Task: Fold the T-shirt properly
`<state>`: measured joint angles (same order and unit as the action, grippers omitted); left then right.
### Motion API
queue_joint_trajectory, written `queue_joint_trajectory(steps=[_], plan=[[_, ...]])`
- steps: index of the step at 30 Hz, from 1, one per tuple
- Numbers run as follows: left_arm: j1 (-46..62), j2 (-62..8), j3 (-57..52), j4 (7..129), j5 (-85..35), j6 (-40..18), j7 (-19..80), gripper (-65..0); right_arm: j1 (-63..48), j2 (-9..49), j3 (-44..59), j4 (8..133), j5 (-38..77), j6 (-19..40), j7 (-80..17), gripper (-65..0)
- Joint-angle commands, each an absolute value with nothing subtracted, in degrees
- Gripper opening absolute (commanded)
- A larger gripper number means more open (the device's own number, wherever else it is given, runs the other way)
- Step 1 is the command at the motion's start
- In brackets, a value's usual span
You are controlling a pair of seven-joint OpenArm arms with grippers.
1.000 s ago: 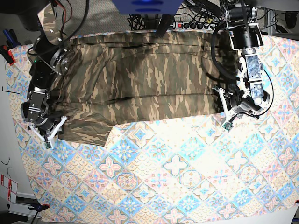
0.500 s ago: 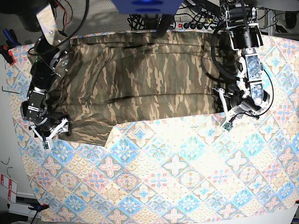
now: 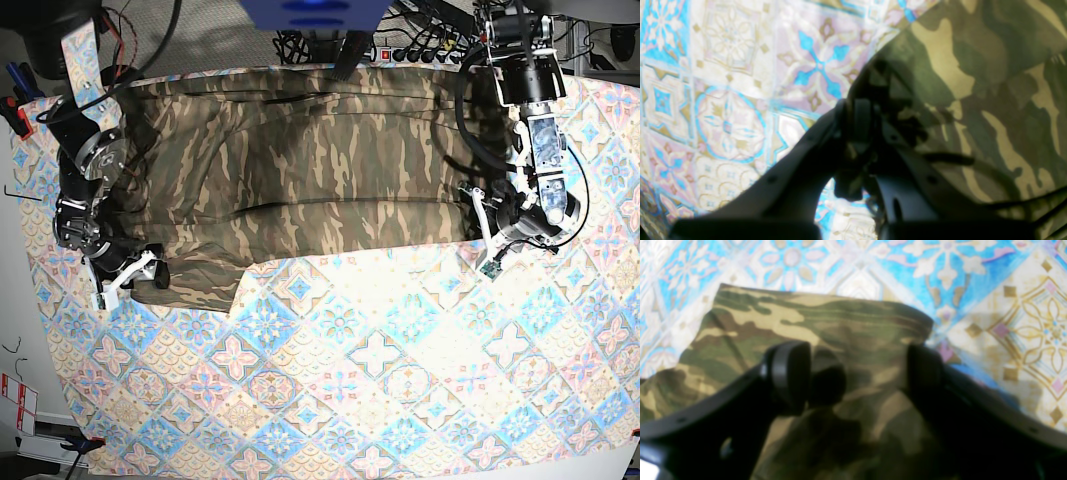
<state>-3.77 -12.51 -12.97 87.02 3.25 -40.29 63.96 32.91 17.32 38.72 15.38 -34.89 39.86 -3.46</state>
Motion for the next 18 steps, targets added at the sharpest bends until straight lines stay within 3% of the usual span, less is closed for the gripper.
queue_joint_trajectory(steps=[1, 5, 8, 15, 18], plan=[[-4.79, -13.14, -13.14, 88.22, 3.12, -40.0, 63.34, -62.0, 33.54, 17.71, 38.2, 15.52, -36.09, 40.0, -6.73, -20.7], [-4.79, -13.14, -13.14, 88.22, 3.12, -40.0, 63.34, -62.0, 33.27, 17.45, 32.13, 15.52, -37.05, 40.0, -8.75, -22.4], [-4.7, -13.14, -13.14, 88.22, 3.12, -40.0, 63.34, -62.0, 33.27, 15.08, 29.05, 15.6, -36.97, 40.0, -9.98, -32.7], [-4.7, -13.14, -13.14, 88.22, 3.21, -40.0, 63.34, -62.0, 33.54, 13.85, 26.86, 15.6, -37.14, 40.0, -12.62, -63.8], [-4.53, -13.14, -13.14, 88.22, 3.21, -40.0, 63.34, -62.1, 33.63, 13.85, 26.86, 17.27, -36.88, 40.0, -14.46, -63.5]])
